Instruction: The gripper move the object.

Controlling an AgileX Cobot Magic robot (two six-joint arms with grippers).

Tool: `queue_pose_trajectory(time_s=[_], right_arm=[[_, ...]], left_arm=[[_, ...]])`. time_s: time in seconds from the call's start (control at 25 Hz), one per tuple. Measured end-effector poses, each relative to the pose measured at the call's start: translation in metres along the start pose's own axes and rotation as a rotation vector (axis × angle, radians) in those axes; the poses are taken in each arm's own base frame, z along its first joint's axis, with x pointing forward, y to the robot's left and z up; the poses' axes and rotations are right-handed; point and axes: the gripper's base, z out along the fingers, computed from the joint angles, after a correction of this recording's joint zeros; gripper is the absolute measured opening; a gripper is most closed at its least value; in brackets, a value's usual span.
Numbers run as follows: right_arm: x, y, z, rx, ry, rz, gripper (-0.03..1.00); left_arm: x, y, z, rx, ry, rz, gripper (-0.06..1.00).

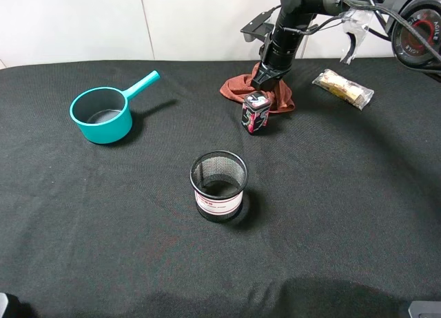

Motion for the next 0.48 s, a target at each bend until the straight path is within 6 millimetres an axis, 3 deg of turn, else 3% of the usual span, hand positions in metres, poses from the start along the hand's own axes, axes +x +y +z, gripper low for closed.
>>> queue_pose_trajectory(time_s=[0.28,0.48], right_arm=[[0.0,0.0001,0.0,-0.001,0.0,0.003,0.05],[-0.0002,0.0002,0.0,-0.002,-0.003,0.004,0.23]], left_arm=[[0.0,0.0,0.0,0.0,0.0,0.0,0.71],[0.0,0.0,0.0,0.0,0.0,0.0,0.71]])
